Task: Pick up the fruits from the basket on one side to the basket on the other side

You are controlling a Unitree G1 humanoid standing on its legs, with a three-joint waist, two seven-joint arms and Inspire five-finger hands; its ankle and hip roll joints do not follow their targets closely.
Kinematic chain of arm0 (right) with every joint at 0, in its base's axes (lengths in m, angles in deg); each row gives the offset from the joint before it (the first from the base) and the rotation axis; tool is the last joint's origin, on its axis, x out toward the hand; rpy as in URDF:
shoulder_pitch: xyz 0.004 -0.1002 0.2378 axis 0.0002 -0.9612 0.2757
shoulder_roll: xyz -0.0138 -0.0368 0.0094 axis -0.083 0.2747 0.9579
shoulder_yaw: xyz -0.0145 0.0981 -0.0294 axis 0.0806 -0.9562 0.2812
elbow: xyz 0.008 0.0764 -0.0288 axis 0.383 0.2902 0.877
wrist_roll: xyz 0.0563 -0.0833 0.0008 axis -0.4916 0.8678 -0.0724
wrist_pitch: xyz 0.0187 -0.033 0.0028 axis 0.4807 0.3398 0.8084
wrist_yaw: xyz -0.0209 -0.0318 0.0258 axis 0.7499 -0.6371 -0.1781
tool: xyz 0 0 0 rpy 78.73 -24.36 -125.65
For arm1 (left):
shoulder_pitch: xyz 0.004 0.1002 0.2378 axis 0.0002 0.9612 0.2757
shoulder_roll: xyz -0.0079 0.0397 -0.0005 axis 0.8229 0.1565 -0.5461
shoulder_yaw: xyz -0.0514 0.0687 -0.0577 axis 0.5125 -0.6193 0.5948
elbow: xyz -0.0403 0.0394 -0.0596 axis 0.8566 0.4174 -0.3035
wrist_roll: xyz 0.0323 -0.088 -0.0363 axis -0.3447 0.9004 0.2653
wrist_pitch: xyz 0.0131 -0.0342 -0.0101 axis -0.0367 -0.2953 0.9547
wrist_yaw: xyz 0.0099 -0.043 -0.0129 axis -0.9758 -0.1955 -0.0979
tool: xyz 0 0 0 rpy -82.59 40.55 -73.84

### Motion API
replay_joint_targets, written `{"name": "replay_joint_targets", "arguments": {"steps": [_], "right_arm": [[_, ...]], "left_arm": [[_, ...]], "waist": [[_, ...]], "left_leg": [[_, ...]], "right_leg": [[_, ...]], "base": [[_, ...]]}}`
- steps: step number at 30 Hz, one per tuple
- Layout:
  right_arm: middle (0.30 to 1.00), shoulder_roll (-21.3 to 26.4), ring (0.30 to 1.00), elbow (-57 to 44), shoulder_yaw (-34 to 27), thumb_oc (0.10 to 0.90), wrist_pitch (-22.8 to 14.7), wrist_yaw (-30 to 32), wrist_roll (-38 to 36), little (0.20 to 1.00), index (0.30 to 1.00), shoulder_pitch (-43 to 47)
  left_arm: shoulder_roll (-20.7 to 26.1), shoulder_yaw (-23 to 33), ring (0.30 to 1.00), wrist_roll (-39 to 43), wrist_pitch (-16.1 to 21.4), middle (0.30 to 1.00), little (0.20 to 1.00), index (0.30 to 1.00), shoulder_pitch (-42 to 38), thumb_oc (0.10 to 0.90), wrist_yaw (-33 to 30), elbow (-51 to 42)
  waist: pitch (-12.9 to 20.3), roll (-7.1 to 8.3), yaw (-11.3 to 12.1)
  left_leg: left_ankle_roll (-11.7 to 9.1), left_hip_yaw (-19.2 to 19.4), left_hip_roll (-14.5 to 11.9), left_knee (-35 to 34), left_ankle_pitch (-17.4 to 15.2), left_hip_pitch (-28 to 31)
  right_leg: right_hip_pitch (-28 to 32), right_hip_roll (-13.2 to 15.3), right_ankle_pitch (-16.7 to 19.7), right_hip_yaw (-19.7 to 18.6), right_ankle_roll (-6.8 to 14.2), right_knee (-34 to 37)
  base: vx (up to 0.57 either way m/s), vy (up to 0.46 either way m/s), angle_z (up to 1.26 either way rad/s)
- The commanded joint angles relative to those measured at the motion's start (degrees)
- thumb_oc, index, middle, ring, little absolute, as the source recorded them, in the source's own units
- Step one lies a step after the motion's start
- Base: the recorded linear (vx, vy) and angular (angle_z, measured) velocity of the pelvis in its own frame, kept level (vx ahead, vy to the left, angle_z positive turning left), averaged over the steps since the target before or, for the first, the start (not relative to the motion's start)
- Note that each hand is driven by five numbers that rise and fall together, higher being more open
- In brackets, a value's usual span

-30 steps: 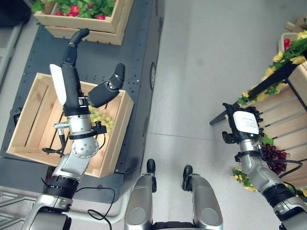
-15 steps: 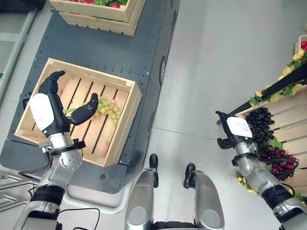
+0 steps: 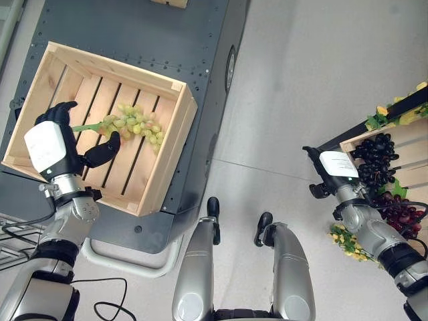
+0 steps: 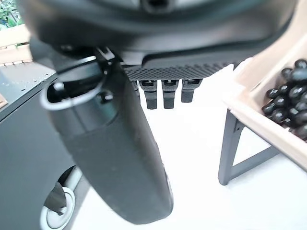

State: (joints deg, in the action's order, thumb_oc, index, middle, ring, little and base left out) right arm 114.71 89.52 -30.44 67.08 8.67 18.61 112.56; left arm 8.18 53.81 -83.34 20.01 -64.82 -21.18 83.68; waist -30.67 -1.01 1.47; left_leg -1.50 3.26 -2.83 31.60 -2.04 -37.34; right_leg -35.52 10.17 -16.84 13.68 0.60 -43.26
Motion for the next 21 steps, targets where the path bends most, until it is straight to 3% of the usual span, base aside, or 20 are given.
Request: {"name": "replay_joint_targets", "arguments": {"steps": [1,8,13,21], "right_arm": [[0.900,3.24,0.900,-3.34,0.22,0.800,-3.61,0.51,-2.26,0.900,0.900,4.19],[0.900,4.84,0.900,-1.93,1.52,0.800,-4.65,-0.75,-2.62,0.900,0.900,6.20],[0.900,6.13,0.900,-0.01,3.09,0.800,-5.07,-2.06,-4.19,0.900,0.900,7.95],[0.900,6.15,0.900,1.61,3.71,0.800,-6.24,-3.10,-6.42,0.900,0.900,9.05]], "left_arm": [[9.53,-0.09,0.900,-5.87,-1.16,0.900,0.900,0.900,-6.10,0.800,-2.17,-0.20],[13.36,-9.38,0.900,-14.90,-5.38,0.900,0.900,0.900,-12.81,0.800,-0.53,2.94],[15.17,-18.08,0.900,-22.43,-12.75,0.900,0.900,0.900,-17.01,0.800,0.12,3.74],[16.18,-25.33,0.900,-30.53,-17.07,0.900,0.900,0.900,-22.21,0.800,3.65,4.25]], "waist": [[0.88,1.85,-1.07],[0.88,1.68,-1.58],[0.88,1.37,-2.00],[0.88,1.45,-2.28]], "left_leg": [[1.50,4.43,1.12,2.99,-7.18,3.54],[1.45,4.74,0.69,3.44,-7.52,2.23],[1.34,4.78,0.63,3.35,-7.46,1.30],[1.29,4.79,0.68,2.27,-7.17,1.20]], "right_leg": [[4.04,-3.27,1.50,0.62,-2.32,3.69],[2.45,-3.04,1.70,0.76,-2.15,3.53],[1.18,-2.68,1.91,0.81,-2.06,3.35],[0.74,-2.38,2.42,1.29,-1.62,3.98]], "base": [[-0.01,0.045,0.03],[0.01,0.049,0.05],[0.01,0.039,0.02],[0.00,0.003,0.01]]}}
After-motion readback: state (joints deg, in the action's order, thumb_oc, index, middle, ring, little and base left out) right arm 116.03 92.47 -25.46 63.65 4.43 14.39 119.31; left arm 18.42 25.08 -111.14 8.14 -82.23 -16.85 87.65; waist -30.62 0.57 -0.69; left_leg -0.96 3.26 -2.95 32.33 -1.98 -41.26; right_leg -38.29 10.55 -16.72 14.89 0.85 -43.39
